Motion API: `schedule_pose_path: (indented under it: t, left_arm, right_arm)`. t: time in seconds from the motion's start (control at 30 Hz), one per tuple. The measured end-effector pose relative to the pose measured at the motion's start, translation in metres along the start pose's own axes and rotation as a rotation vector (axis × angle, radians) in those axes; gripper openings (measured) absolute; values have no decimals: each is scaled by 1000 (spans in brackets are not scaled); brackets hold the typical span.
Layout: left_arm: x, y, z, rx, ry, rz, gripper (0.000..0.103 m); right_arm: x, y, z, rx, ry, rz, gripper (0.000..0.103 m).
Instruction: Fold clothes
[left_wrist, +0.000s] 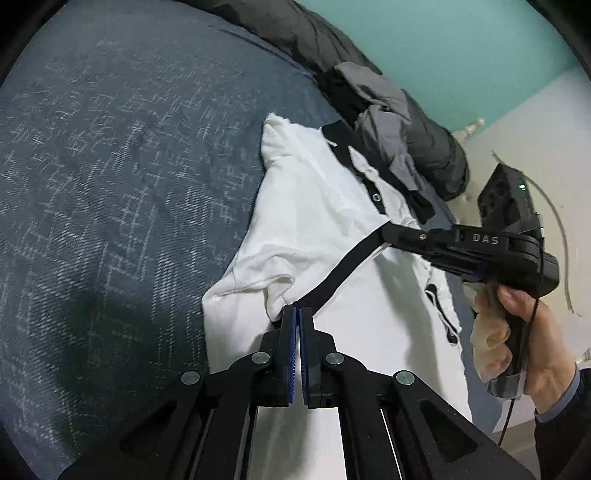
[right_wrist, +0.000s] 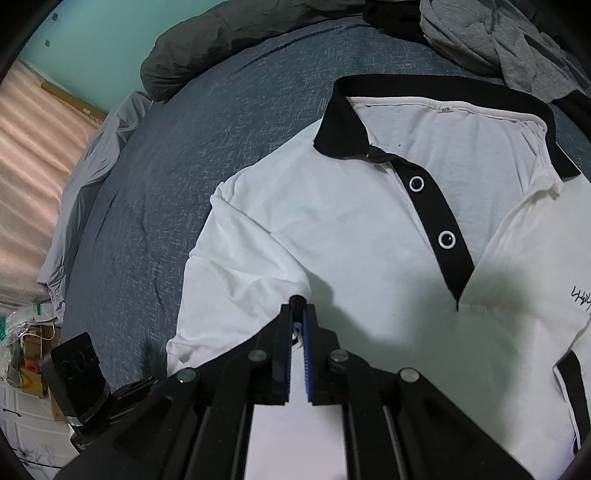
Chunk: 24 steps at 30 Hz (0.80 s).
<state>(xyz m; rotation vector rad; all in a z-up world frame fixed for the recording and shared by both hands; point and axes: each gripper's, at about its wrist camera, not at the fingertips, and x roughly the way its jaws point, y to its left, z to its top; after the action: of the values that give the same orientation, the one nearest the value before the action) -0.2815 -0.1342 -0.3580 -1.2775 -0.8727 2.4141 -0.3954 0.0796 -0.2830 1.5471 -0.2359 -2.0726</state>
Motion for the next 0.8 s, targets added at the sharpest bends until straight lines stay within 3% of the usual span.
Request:
schedule_pose_path:
  t: [0.07,0.13,0.2,0.8]
  left_arm:
    - [-5,-7,1,29,-11,55,2]
    - [-7,-10,1,43,-19,73,14]
    - [-9,-6,1,27,-29,77,50]
    - [-18,-4,2,3,-58,32,47]
  right_arm:
    - [0,2,0,-8,1,-2,6]
    - [0,4,1,-14,0,-5,6]
    - [0,5,1,-17,-3,-5,6]
    - [-2,8,1,-26,-11,-17,6]
